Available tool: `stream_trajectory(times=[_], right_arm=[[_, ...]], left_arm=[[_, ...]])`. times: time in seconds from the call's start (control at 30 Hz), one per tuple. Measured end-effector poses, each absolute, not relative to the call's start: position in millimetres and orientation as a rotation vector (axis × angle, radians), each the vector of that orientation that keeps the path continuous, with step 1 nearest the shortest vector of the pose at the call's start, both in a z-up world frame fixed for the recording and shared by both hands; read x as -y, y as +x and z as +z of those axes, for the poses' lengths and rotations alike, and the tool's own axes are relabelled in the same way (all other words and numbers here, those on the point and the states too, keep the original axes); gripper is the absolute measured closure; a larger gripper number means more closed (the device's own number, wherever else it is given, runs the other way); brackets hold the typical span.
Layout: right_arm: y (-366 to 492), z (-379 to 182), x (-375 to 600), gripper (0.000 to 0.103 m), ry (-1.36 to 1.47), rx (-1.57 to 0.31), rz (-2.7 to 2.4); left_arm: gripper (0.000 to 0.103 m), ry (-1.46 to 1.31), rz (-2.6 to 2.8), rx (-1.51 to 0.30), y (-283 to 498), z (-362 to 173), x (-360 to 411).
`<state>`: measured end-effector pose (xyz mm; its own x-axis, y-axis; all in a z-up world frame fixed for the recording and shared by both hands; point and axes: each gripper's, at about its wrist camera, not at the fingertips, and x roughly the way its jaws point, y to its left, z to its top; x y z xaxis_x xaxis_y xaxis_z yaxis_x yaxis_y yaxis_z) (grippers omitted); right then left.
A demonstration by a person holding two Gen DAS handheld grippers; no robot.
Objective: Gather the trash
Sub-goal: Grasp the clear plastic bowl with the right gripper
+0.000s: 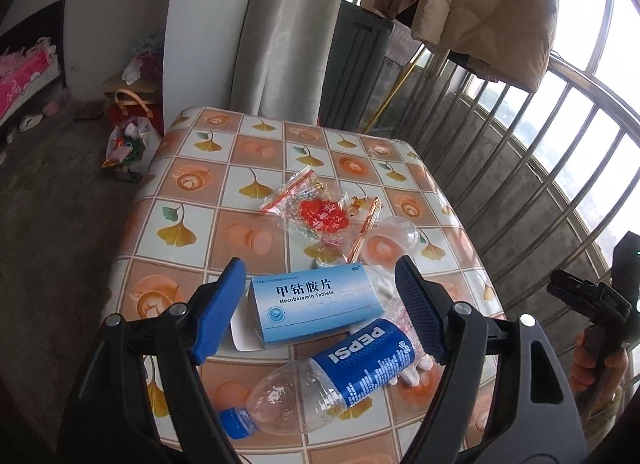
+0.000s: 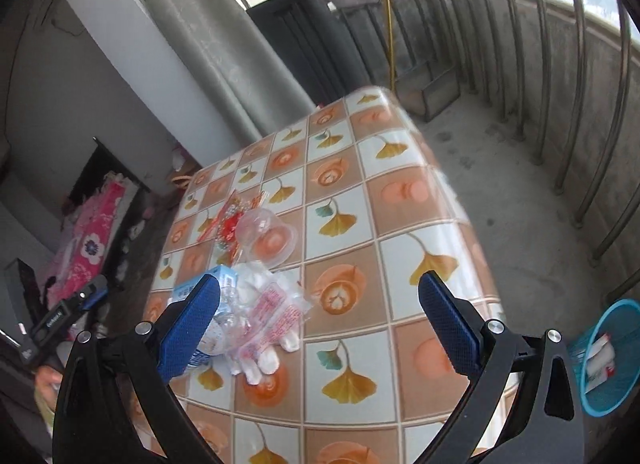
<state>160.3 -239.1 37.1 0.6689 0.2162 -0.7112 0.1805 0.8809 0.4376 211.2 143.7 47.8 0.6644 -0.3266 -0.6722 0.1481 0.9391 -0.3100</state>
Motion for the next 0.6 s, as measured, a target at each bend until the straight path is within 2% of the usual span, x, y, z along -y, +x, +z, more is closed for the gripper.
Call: stream_trajectory(times=[0.13,0.3,0.6], right_arm=[[186.9,18.7,238.6,0.007,0.604,-0.917,0.122],[213.3,0.2,226.9,0.012,0.653,-0.976,0.208],[252.2,-11.3,196.9,0.015,0.493,-1.033,0.261]], left_arm=[[0.03,-0.261,-0.294,-0.874,238.7,29.0,-152.4],[0.031,-0.338,-0.34,-0.976,289.1,1.8,-156.3],[0.037,-0.226,-0.293,-1.117,380.2,-33.9,-148.4]])
